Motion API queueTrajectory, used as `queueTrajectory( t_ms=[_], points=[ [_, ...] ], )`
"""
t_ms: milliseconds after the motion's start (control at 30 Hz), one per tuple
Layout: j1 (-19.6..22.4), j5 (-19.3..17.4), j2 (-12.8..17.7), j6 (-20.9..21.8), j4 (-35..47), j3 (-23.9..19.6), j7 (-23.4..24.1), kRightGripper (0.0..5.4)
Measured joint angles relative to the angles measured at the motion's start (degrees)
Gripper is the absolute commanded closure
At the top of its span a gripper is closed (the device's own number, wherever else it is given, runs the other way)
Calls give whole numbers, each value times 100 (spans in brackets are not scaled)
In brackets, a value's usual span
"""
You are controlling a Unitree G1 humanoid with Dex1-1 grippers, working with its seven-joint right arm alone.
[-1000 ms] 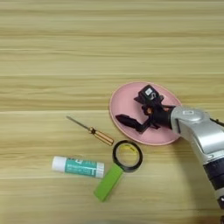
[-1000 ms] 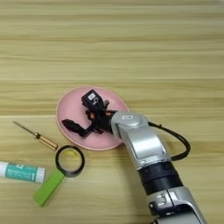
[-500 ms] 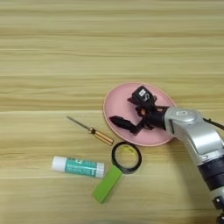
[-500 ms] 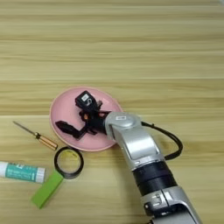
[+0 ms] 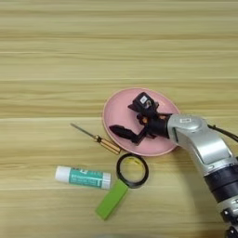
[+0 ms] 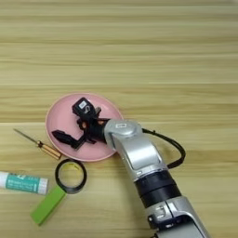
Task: Move the objects on the table
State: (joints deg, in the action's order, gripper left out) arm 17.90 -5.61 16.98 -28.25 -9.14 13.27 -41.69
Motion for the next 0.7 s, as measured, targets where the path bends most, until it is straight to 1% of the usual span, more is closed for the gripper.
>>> queueTrajectory(
  t_ms=[700],
  points=[
    [24, 50, -175, 1, -5, 130, 1, 3]
  ],
)
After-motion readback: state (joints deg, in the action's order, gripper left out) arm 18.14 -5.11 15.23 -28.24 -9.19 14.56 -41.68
